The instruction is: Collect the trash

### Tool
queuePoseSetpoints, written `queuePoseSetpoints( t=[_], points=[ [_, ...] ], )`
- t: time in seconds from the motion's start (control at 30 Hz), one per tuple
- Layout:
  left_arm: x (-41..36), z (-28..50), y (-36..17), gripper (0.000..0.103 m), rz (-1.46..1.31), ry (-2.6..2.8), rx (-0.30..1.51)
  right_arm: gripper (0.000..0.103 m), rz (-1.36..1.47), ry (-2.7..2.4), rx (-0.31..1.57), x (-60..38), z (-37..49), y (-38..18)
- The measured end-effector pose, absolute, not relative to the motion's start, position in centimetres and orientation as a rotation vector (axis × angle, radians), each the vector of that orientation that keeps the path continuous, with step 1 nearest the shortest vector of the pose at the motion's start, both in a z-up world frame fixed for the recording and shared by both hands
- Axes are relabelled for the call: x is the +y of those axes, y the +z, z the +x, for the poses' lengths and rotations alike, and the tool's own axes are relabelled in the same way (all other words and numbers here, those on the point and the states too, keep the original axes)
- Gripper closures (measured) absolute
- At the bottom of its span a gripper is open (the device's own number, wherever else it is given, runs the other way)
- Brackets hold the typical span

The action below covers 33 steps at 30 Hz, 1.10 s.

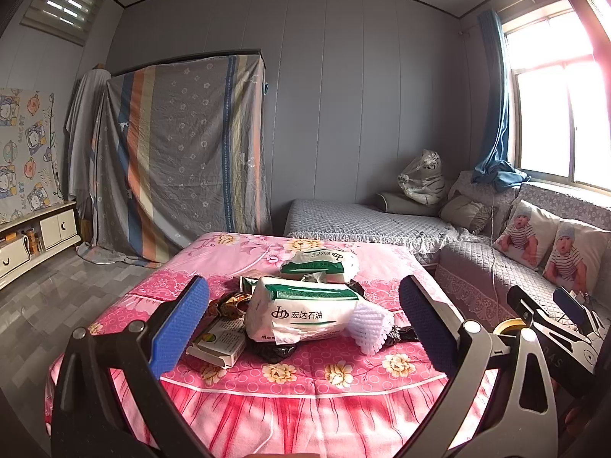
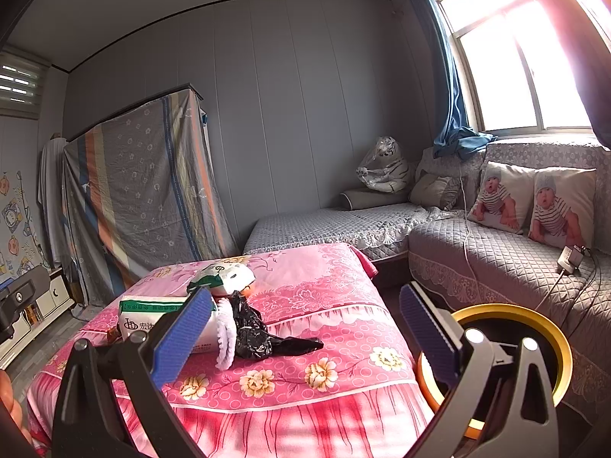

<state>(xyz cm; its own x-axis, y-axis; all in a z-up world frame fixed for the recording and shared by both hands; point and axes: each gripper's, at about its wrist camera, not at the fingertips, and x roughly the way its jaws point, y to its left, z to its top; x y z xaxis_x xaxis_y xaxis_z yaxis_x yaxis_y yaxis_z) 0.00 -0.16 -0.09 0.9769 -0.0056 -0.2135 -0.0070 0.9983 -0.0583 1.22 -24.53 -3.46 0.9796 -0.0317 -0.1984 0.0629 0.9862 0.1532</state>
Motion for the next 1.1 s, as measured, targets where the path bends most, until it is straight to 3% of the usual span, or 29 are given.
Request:
queuePoseSetpoints(
  t=[1.1],
  points=[
    [-0.56,0.12,-0.70,0.008,-0.052,-0.015,0.232,0.008,0.172,-0.054,0.215,-25.09,1.40,-4.11]
  ],
)
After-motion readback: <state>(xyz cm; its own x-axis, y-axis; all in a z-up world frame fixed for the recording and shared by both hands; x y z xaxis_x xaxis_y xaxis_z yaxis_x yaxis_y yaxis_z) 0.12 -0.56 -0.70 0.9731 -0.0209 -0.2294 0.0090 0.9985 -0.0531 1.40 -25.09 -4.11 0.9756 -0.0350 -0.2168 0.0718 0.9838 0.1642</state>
